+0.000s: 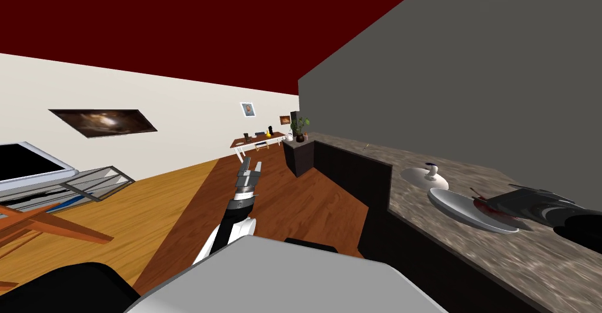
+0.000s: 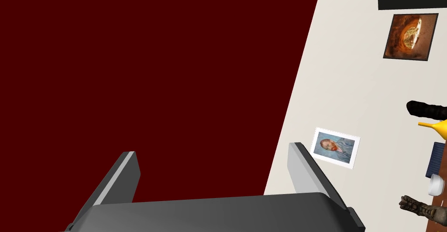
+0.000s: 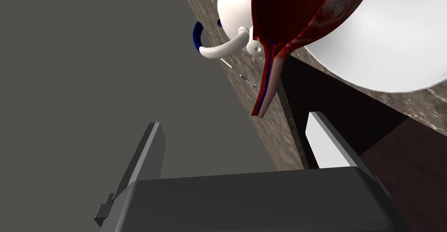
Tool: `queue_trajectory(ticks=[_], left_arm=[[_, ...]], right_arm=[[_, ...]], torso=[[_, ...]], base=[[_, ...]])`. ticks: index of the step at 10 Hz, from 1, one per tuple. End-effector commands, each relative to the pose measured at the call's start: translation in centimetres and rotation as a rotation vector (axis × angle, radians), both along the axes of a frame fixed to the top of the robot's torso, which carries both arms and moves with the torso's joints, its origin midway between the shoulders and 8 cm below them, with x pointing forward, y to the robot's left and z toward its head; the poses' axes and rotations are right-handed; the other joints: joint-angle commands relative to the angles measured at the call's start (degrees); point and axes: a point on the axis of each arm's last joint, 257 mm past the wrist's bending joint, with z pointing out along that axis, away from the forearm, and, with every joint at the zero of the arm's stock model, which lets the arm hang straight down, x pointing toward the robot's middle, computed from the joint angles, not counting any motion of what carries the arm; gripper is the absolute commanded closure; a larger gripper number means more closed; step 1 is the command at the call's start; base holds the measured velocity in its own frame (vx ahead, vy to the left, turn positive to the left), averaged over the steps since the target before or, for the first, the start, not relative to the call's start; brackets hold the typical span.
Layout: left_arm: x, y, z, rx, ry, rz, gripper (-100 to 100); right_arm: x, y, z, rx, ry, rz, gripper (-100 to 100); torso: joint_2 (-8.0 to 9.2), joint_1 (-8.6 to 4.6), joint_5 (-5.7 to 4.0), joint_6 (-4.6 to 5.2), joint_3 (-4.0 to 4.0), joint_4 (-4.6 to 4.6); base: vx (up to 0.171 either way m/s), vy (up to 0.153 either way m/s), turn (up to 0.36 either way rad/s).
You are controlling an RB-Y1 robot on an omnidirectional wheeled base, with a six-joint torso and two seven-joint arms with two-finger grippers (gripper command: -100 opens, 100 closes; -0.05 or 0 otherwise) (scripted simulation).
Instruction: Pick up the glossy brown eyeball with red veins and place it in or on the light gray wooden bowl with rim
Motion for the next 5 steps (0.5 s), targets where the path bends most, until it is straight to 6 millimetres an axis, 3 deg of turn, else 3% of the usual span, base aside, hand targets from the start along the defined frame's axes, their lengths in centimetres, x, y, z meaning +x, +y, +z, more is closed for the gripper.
queue_trajectory(ticks=[1,5], left_arm=[[0.0,0.0,0.0,0.0,0.0,0.0,0],[0.0,0.0,0.0,0.0,0.0,0.0,0]], right_arm=[[0.0,0.0,0.0,0.0,0.0,0.0,0],[0.0,0.0,0.0,0.0,0.0,0.0,0]], torso=[[0.0,0.0,0.0,0.0,0.0,0.0],[0.03,-0.02,-0.01,0.0,0.02,0.01]], base=[[0.0,0.0,0.0],[0.0,0.0,0.0]])
